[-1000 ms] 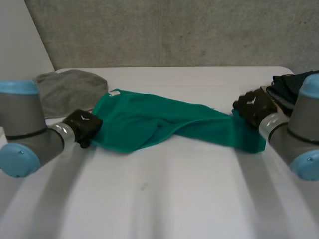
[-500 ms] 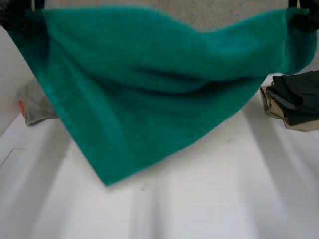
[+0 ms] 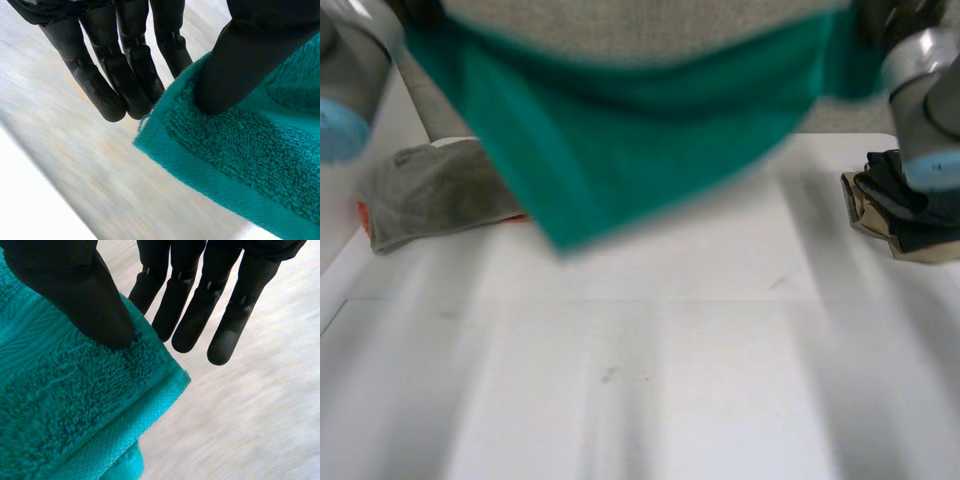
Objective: Fold the laundry.
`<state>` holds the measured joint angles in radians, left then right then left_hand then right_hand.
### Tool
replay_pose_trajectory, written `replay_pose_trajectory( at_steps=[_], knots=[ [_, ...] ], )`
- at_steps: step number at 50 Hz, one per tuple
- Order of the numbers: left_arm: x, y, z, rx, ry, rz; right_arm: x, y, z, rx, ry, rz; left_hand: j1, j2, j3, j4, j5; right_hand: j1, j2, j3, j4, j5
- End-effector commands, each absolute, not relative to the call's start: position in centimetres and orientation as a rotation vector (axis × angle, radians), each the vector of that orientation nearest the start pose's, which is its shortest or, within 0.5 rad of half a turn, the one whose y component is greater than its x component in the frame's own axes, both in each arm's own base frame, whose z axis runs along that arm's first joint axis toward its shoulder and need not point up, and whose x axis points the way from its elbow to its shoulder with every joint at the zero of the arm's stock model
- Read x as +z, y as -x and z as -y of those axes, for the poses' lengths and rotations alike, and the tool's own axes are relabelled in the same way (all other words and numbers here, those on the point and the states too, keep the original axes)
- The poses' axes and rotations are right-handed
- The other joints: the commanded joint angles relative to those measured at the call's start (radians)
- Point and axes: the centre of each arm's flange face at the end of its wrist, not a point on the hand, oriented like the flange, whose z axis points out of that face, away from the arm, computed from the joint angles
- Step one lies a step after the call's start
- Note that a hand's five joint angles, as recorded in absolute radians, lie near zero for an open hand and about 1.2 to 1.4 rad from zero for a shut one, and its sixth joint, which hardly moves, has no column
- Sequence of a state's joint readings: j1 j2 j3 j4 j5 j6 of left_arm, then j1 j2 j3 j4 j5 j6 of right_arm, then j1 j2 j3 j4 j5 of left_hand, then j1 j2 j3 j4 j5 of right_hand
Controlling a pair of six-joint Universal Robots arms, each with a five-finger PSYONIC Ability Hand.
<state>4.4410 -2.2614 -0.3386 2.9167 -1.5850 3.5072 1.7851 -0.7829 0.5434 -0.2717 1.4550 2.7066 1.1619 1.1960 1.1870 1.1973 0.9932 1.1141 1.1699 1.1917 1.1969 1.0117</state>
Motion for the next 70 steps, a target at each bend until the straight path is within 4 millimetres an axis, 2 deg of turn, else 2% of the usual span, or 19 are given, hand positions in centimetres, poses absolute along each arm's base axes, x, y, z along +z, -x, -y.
replay_pose_trajectory(
  at_steps=[1, 3, 6, 12, 16, 17, 21, 24, 28, 34, 37, 39, 47, 59, 60, 61, 63, 67, 70],
  knots=[
    [46.9, 23.8, 38.0, -2.886, -0.256, -1.368, 40.5, -23.2, 45.5, -2.913, 0.284, -0.997, 0.234, 0.2, 0.209, 0.199, 0.229, 0.282, 0.226, 0.205, 0.199, 0.21],
    [45.9, 24.5, 37.9, -2.877, -0.33, -1.417, 39.8, -23.3, 45.4, -2.894, 0.329, -1.027, 0.234, 0.2, 0.209, 0.199, 0.229, 0.282, 0.226, 0.205, 0.199, 0.21],
    [42.5, 25.6, 38.1, -2.811, -0.465, -1.548, 37.5, -24.6, 44.7, -2.811, 0.434, -1.113, 0.234, 0.2, 0.209, 0.199, 0.229, 0.282, 0.226, 0.205, 0.199, 0.21],
    [36.8, 25.7, 39.5, -2.639, -0.546, -1.725, 33.0, -25.4, 44.4, -2.714, 0.543, -1.318, 0.234, 0.2, 0.209, 0.199, 0.229, 0.282, 0.226, 0.205, 0.199, 0.21],
    [31.0, 25.8, 39.6, -2.448, -0.622, -1.934, 27.4, -25.5, 43.6, -2.551, 0.683, -1.607, 0.234, 0.2, 0.209, 0.199, 0.229, 0.282, 0.226, 0.205, 0.199, 0.21],
    [28.3, 25.8, 39.4, -2.355, -0.657, -2.03, 24.9, -25.5, 43.0, -2.459, 0.751, -1.721, 0.234, 0.2, 0.209, 0.199, 0.229, 0.282, 0.226, 0.205, 0.199, 0.21],
    [22.9, 25.8, 38.2, -2.161, -0.754, -2.196, 18.6, -25.2, 40.7, -2.205, 0.945, -1.991, 0.234, 0.2, 0.209, 0.199, 0.229, 0.282, 0.226, 0.205, 0.199, 0.21],
    [20.3, 25.5, 37.3, -2.056, -0.819, -2.269, 14.9, -24.6, 38.9, -2.03, 1.076, -2.153, 0.234, 0.2, 0.209, 0.199, 0.229, 0.282, 0.226, 0.205, 0.199, 0.21],
    [18.9, 25.2, 36.0, -1.988, -0.881, -2.32, 12.5, -23.6, 37.3, -1.874, 1.203, -2.283, 0.234, 0.2, 0.209, 0.199, 0.229, 0.282, 0.226, 0.205, 0.199, 0.21],
    [19.6, 24.6, 35.2, -1.991, -0.887, -2.317, 13.9, -23.0, 36.9, -1.841, 1.167, -2.34, 0.234, 0.2, 0.209, 0.199, 0.229, 0.282, 0.226, 0.205, 0.199, 0.21],
    [20.5, 24.3, 34.9, -2.01, -0.881, -2.303, 15.2, -23.0, 36.2, -1.851, 1.133, -2.338, 0.234, 0.2, 0.209, 0.199, 0.229, 0.001, -0.055, -0.077, -0.082, -0.071],
    [20.8, 24.1, 34.8, -2.019, -0.877, -2.295, 15.4, -23.4, 35.4, -1.841, 1.141, -2.331, 0.234, 0.2, 0.209, 0.199, 0.229, -0.141, -0.196, -0.218, -0.224, -0.213],
    [21.3, 23.5, 34.9, -2.041, -0.865, -2.286, 14.6, -24.4, 34.5, -1.906, 1.253, -2.269, 0.234, 0.2, 0.209, 0.199, 0.229, -0.288, -0.344, -0.365, -0.371, -0.36],
    [21.2, 23.0, 35.3, -2.037, -0.838, -2.296, 12.8, -24.4, 34.8, -1.974, 1.341, -2.229, 0.234, 0.2, 0.209, 0.199, 0.229, -0.173, -0.229, -0.251, -0.256, -0.246],
    [21.3, 23.0, 35.3, -2.037, -0.838, -2.296, 12.8, -24.4, 35.0, -1.982, 1.34, -2.229, 0.234, 0.2, 0.209, 0.199, 0.229, -0.127, -0.183, -0.204, -0.21, -0.199],
    [21.3, 23.0, 35.2, -2.032, -0.842, -2.299, 13.0, -24.2, 35.3, -1.998, 1.333, -2.232, 0.234, 0.2, 0.209, 0.199, 0.229, 0.173, 0.117, 0.095, 0.09, 0.101],
    [21.5, 23.0, 35.1, -2.036, -0.842, -2.296, 13.3, -24.0, 35.6, -2.021, 1.319, -2.229, 0.234, 0.2, 0.209, 0.199, 0.229, 0.282, 0.226, 0.205, 0.199, 0.21],
    [22.5, 22.8, 34.5, -2.033, -0.842, -2.296, 15.3, -23.7, 35.4, -2.066, 1.264, -2.209, 0.234, 0.2, 0.209, 0.199, 0.229, 0.282, 0.226, 0.205, 0.199, 0.21],
    [25.3, 22.4, 33.4, -2.074, -0.825, -2.259, 20.3, -22.6, 35.4, -2.22, 1.17, -2.143, 0.234, 0.2, 0.209, 0.199, 0.229, 0.282, 0.226, 0.205, 0.199, 0.21]
  ],
)
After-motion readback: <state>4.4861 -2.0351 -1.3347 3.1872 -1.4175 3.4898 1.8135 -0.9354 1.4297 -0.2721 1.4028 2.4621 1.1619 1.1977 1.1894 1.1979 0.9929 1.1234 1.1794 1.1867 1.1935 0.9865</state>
